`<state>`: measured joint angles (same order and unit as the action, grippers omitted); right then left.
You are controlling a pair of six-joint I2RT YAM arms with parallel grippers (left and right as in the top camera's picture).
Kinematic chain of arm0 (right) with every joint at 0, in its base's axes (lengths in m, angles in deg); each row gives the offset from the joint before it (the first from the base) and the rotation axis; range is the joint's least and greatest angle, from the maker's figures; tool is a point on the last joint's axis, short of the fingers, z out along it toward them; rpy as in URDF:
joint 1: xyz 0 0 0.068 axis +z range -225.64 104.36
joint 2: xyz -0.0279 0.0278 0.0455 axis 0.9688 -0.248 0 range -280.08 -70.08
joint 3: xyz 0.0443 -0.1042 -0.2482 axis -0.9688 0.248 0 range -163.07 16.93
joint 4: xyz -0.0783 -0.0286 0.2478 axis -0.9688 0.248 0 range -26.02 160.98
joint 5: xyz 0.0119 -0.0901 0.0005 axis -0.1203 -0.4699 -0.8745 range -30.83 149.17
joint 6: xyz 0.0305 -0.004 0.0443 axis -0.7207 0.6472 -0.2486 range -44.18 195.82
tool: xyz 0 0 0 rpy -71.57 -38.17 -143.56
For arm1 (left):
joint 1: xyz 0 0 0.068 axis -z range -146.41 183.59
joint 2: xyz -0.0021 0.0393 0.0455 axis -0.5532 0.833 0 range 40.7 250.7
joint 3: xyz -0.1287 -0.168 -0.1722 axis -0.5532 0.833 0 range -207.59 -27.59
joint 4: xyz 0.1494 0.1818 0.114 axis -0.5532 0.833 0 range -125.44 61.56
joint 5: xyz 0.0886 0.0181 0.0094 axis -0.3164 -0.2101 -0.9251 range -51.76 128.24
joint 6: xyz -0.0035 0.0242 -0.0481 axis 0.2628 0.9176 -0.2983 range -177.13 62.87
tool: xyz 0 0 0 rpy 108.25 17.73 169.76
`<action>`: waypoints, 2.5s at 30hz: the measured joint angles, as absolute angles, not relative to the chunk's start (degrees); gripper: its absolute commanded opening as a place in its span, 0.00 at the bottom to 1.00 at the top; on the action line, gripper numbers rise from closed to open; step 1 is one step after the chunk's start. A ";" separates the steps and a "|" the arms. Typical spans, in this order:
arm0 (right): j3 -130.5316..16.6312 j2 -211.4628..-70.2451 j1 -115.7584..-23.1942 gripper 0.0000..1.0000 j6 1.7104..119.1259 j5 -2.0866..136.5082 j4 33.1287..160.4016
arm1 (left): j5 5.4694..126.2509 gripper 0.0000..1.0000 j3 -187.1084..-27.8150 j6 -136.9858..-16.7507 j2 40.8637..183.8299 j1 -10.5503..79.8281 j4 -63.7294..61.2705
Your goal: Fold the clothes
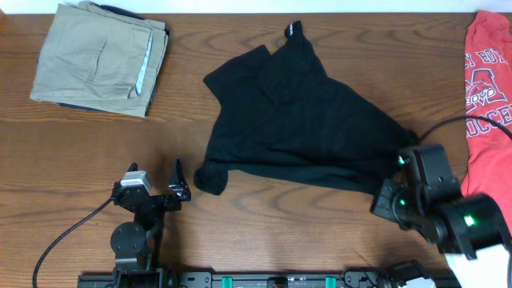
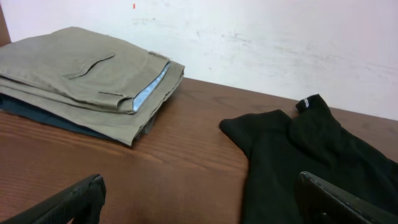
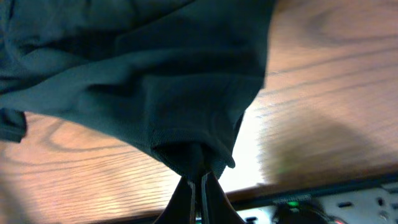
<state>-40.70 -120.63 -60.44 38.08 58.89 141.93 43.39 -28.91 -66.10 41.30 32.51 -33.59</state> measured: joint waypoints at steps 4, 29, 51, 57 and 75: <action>-40.70 -114.68 -60.55 0.01 35.37 54.00 143.97 | 43.39 0.98 -28.91 -66.10 41.30 32.51 -33.59; -47.54 -110.20 -62.60 0.02 36.22 52.10 144.58 | 50.71 0.98 -28.91 -91.81 42.33 32.51 -34.42; -47.58 -112.39 -62.60 0.01 37.49 54.17 142.61 | 63.54 0.98 -70.26 -73.16 82.15 33.14 6.32; -47.58 -113.89 -62.60 0.01 37.51 54.72 142.63 | 64.05 0.98 -76.51 -73.73 98.11 34.58 11.02; -47.58 -117.30 -62.60 0.01 37.49 55.16 142.50 | 59.04 0.98 -76.51 -85.64 126.52 51.59 -6.42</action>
